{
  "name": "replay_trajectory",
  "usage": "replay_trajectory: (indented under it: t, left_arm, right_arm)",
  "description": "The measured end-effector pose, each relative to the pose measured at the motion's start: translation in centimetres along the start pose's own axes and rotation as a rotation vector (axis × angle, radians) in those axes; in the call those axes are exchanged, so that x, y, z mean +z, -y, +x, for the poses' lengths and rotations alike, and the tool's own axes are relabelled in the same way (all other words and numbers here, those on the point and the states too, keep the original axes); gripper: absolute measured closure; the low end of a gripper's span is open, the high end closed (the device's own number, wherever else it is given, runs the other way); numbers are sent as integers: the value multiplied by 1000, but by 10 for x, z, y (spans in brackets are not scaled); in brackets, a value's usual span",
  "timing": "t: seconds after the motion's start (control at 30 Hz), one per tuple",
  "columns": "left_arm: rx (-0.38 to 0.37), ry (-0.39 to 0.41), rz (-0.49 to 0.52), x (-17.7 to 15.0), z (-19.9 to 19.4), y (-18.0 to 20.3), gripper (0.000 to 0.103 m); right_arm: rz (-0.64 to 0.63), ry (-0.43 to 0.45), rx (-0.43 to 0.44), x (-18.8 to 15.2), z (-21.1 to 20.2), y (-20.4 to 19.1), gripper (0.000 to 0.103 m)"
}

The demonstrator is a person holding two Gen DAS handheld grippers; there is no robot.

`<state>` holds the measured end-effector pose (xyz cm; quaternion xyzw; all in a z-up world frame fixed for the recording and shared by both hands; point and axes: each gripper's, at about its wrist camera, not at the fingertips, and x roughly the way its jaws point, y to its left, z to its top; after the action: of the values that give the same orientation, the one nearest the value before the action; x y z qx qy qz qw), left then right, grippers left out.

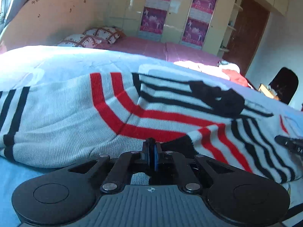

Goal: Fold small clothes

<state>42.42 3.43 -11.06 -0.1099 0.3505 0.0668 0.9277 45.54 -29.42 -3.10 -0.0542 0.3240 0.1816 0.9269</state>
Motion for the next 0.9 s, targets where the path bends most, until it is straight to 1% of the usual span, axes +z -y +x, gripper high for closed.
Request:
replay_trajectory:
  t: [0.07,0.1,0.13,0.17,0.2,0.23,0.27,0.3,0.4,0.43,0.47,0.5,0.53,0.57,0.6,0.63,0.7,0.73,0.77,0.8,0.83,0.87,0.9]
  left_arm:
    - [-2,-16,33,5,-2,1,99]
    - [5,-14,23,10,-5,0,98]
    - [28,15,20,13,-12,0,90]
    - [82,68,44,17,-22,3,78]
    - [104,107,62,21,-29,6,69]
    - [89,127,64,25,-32,10,54]
    - [35,129,73,30,-31,17,51]
    - [-4,120,97,33,-27,26,51]
    - [-82,108,189,37,-10,61,51]
    - [-91,93,201,36,-1,69,51]
    - [-87,66,208,34,7,74,51]
    - [-64,-2,217,30,20,77,51]
    - [-32,-64,214,25,31,76,51]
    - [-49,-36,197,22,28,71,51]
    - [-54,-35,191,19,25,69,51]
    - [-48,-32,198,18,22,69,51]
    - [-41,-23,197,12,20,69,50]
    - [-36,-19,204,11,20,71,48]
    - [-27,-15,217,10,21,73,45]
    - [-21,-15,227,9,22,75,43]
    - [-16,-16,233,10,22,76,40]
    - [-13,-25,233,13,22,75,40]
    - [-20,-42,224,16,17,73,40]
  right_arm:
    - [-30,-10,-10,3,0,-3,98]
    - [-27,-5,-7,6,-2,-2,98]
    - [-16,15,-4,9,-5,1,94]
    - [-11,43,-14,12,-8,5,87]
    - [-10,67,-31,15,-10,8,85]
    - [-2,74,-43,18,-8,14,85]
    - [11,71,-48,21,-4,19,86]
    - [25,71,-56,23,-1,24,86]
    - [34,62,-99,30,15,38,88]
    - [33,57,-98,31,21,43,90]
    - [21,49,-107,31,28,47,94]
    - [35,11,-164,29,40,62,94]
    - [35,11,-164,29,40,62,95]
    - [67,7,-175,30,39,69,88]
    - [85,-6,-194,33,35,72,89]
    - [95,18,-177,34,25,73,89]
    - [97,81,-140,29,3,65,86]
    - [96,87,-113,25,-4,60,85]
    - [86,77,-79,18,-8,53,86]
    - [58,46,-67,9,-7,45,85]
    - [18,-18,-80,-1,1,37,83]
    - [-16,15,-104,-5,-4,31,83]
    - [-12,-4,-116,-3,-8,28,83]
